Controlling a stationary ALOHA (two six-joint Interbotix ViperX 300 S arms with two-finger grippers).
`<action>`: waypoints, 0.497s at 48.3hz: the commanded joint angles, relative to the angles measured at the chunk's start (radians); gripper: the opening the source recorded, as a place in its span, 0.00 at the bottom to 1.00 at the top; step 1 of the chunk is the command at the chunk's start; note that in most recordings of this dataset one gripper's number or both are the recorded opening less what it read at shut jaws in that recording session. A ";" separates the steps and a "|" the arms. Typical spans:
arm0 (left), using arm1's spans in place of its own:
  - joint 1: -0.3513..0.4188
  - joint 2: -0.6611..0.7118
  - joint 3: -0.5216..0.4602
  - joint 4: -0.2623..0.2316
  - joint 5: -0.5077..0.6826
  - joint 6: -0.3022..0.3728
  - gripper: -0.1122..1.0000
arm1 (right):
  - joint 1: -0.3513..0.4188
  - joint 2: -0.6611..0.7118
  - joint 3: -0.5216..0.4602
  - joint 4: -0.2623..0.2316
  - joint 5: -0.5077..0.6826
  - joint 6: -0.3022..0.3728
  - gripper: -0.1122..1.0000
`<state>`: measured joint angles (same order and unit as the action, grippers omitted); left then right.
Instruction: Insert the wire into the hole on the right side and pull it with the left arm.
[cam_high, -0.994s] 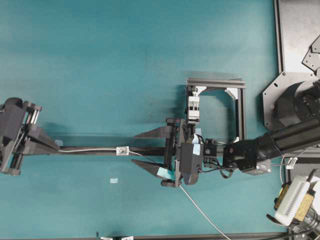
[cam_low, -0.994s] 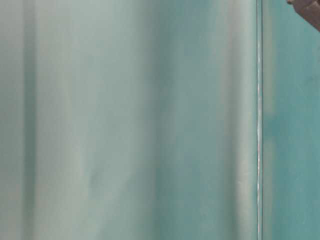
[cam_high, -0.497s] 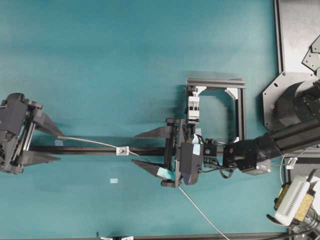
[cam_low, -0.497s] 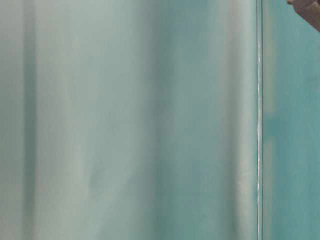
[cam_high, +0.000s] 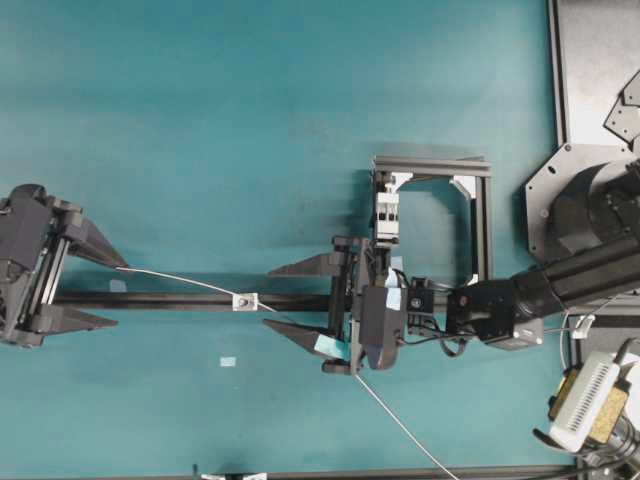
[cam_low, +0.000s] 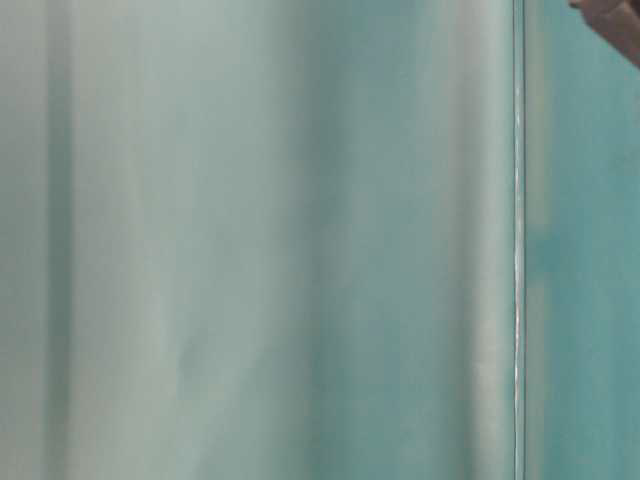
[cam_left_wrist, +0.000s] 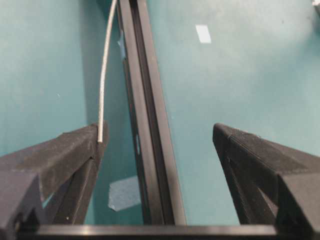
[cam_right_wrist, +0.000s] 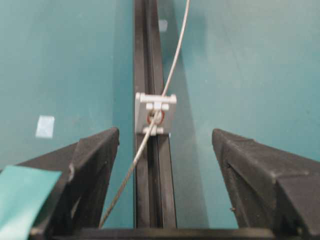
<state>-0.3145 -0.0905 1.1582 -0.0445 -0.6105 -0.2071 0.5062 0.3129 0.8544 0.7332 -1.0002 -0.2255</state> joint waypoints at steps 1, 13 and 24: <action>0.020 -0.031 0.000 0.002 -0.005 0.003 0.85 | 0.000 -0.057 0.006 -0.002 -0.003 -0.002 0.85; 0.043 -0.061 0.017 0.003 -0.005 0.006 0.85 | -0.003 -0.112 0.049 0.000 -0.003 0.002 0.85; 0.060 -0.089 0.026 0.003 -0.005 0.044 0.85 | -0.018 -0.146 0.077 0.002 -0.003 0.000 0.85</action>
<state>-0.2623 -0.1549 1.1873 -0.0445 -0.6105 -0.1749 0.4955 0.2040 0.9311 0.7332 -1.0002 -0.2240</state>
